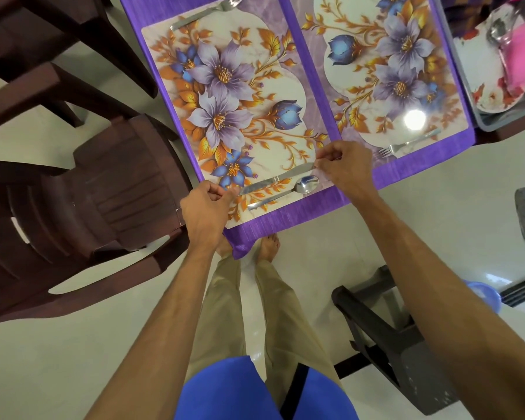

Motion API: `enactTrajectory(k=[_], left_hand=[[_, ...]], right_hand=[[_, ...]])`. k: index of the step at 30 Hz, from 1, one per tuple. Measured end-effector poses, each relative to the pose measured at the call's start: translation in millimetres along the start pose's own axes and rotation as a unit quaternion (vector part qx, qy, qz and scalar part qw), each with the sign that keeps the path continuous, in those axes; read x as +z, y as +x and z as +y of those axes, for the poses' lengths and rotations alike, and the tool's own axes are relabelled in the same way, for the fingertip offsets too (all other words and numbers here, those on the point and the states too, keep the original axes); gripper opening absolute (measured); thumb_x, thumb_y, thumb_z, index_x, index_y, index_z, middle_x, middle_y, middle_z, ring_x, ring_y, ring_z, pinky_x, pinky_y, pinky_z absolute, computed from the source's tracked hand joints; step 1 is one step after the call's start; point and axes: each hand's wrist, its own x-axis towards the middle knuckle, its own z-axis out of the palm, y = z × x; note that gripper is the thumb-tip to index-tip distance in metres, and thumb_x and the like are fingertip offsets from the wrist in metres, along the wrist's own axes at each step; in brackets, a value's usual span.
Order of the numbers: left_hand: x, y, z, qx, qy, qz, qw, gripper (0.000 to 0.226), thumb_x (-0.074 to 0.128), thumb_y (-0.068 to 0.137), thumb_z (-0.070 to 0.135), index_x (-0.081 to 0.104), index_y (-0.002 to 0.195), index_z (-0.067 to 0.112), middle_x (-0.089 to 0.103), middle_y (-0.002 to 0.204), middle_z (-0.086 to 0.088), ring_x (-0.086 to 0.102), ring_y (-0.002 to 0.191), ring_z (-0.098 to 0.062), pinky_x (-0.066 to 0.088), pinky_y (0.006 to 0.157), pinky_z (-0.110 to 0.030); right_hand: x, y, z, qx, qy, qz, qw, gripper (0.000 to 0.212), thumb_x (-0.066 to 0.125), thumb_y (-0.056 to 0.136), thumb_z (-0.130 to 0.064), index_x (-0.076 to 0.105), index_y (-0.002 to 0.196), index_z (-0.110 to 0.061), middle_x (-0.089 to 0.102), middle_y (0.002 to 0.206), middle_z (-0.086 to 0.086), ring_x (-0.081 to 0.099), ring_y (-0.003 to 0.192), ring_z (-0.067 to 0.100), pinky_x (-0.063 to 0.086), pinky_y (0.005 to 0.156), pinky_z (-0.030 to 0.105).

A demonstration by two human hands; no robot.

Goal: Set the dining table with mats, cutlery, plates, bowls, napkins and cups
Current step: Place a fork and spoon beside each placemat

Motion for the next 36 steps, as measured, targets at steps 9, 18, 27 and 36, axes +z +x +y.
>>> enactTrajectory(k=[9,18,27,36], left_hand=[[-1.9,0.5,-3.3,-0.009,-0.016,-0.014,1.0,0.027,0.081,0.089,0.04,0.067,0.098,0.018,0.06,0.078,0.021,0.062,0.068,0.003,0.039,0.052,-0.005],[-1.3,1.6,-5.7,-0.004,-0.022,-0.022,1.0,0.028,0.081,0.089,0.039,0.068,0.099,0.017,0.062,0.08,0.019,0.064,0.07,0.001,0.04,0.052,-0.004],[-30.5,-13.8,0.2,0.03,-0.049,-0.009,0.998,0.028,0.078,0.092,0.043,0.071,0.1,0.018,0.074,0.091,0.007,0.072,0.081,-0.007,0.057,0.062,-0.019],[-34.8,-45.2,83.1,0.198,0.038,-0.103,0.974,0.008,0.072,0.097,0.019,0.073,0.104,0.015,0.073,0.094,0.008,0.066,0.082,0.0,0.046,0.073,-0.006]], right_hand=[[0.9,-0.1,1.7,0.006,0.016,0.001,1.0,0.012,0.078,0.089,-0.012,0.079,0.101,-0.01,0.069,0.08,-0.009,0.06,0.067,-0.004,0.044,0.063,-0.001],[1.2,0.0,6.2,0.014,0.02,-0.005,1.0,0.012,0.077,0.09,-0.015,0.078,0.101,-0.013,0.071,0.084,-0.01,0.063,0.073,-0.004,0.049,0.072,0.007],[-25.2,-17.7,-3.8,0.001,0.078,0.04,0.996,0.013,0.073,0.09,-0.006,0.077,0.102,-0.009,0.075,0.091,-0.003,0.065,0.077,-0.004,0.051,0.073,0.006],[-156.2,-55.8,-1.0,0.044,0.196,0.043,0.979,0.011,0.079,0.085,-0.012,0.077,0.096,-0.013,0.073,0.081,-0.001,0.065,0.073,0.007,0.052,0.073,0.024]])
